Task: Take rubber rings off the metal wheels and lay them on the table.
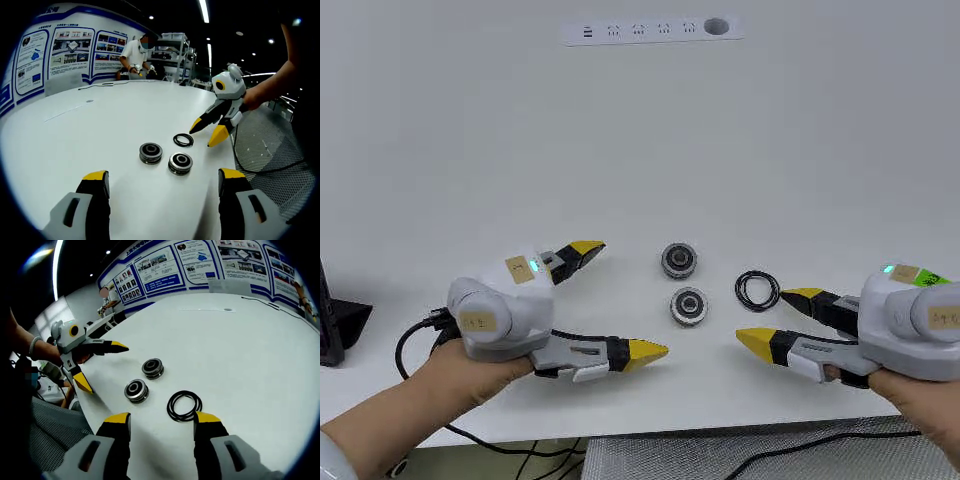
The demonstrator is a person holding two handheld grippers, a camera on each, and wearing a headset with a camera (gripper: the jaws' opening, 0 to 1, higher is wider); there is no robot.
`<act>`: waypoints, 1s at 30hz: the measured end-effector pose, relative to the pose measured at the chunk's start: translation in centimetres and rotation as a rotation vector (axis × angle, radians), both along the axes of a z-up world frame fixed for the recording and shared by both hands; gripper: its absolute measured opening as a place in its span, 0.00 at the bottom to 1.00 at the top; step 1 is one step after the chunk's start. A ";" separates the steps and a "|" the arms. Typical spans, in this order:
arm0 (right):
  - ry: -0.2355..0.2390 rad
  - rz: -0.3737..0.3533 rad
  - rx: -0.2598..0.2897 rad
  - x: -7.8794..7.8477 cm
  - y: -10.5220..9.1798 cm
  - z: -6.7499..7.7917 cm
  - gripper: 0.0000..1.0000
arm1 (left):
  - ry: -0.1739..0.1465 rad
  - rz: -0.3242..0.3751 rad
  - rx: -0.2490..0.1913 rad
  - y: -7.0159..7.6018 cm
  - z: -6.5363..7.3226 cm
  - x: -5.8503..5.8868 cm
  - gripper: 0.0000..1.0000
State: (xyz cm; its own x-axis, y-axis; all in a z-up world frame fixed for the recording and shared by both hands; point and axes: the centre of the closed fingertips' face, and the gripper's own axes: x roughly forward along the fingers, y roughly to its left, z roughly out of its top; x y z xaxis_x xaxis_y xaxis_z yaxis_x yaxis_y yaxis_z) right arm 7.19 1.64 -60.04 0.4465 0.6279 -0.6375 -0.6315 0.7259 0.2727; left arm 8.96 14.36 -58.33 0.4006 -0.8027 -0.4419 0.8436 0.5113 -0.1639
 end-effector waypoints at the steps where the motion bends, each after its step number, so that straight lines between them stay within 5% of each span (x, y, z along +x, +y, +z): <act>1: -0.003 0.005 0.001 0.0 0.1 0.1 0.53 | 0.000 0.000 -0.001 0.0 0.0 -0.1 0.92; 30: -0.111 0.099 -0.078 -1.9 -0.2 0.5 0.82 | 0.004 0.052 -0.041 0.5 1.8 -1.6 1.00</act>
State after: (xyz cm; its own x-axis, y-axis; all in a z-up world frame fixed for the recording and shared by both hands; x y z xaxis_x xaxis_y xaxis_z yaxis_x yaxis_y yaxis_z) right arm 5.30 1.40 -59.55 0.4556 0.6224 -0.6364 -0.7239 0.6752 0.1420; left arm 7.34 14.89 -56.50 0.4408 -0.7980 -0.4110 0.8153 0.5475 -0.1887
